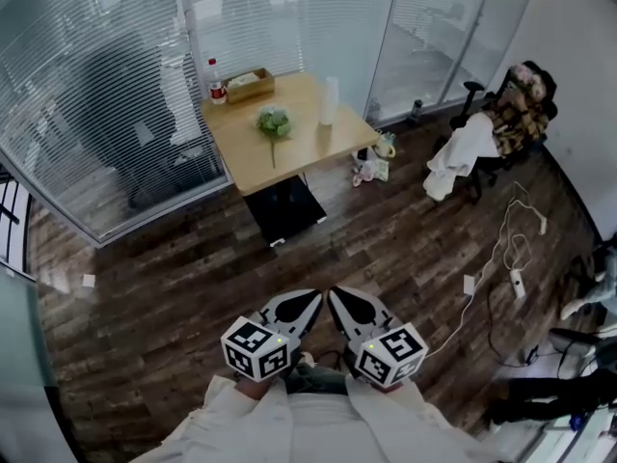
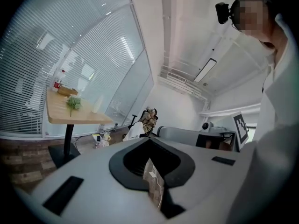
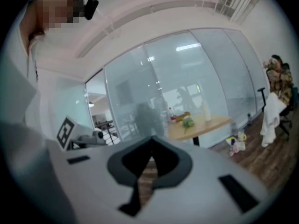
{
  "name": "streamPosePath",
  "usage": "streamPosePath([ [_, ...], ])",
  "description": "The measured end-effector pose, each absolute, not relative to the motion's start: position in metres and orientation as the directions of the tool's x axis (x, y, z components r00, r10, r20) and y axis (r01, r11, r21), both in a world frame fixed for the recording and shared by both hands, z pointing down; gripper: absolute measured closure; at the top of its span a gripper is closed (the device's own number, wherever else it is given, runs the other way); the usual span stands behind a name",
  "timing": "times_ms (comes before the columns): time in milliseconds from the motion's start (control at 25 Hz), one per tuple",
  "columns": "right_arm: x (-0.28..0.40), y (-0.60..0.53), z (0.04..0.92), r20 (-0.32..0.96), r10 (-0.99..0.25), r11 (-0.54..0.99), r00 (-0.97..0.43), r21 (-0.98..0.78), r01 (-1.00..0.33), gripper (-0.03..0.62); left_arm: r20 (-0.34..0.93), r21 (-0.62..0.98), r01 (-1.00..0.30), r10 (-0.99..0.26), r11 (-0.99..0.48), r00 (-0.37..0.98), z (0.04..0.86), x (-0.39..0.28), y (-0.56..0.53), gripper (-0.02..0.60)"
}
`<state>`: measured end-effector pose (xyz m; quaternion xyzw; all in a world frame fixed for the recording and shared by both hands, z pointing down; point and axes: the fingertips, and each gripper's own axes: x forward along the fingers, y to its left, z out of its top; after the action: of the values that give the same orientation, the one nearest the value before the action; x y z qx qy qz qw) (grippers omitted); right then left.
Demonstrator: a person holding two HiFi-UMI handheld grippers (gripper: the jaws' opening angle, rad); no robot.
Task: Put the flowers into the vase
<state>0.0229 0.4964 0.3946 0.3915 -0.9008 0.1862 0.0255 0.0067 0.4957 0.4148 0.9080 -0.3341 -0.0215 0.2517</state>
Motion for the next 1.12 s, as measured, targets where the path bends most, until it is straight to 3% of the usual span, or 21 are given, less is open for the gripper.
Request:
streamPosePath([
  [560, 0.046, 0.468, 0.406, 0.179, -0.704, 0.601, -0.688, -0.367, -0.710, 0.580, 0.158, 0.483, -0.598, -0.608, -0.639, 0.778, 0.430, 0.025, 0.467, 0.572],
  [1120, 0.031, 0.303, 0.396, 0.158, -0.742, 0.580, -0.652, -0.337, -0.742, 0.580, 0.139, 0.463, -0.588, -0.602, -0.663, 0.787, 0.420, 0.001, 0.296, 0.572],
])
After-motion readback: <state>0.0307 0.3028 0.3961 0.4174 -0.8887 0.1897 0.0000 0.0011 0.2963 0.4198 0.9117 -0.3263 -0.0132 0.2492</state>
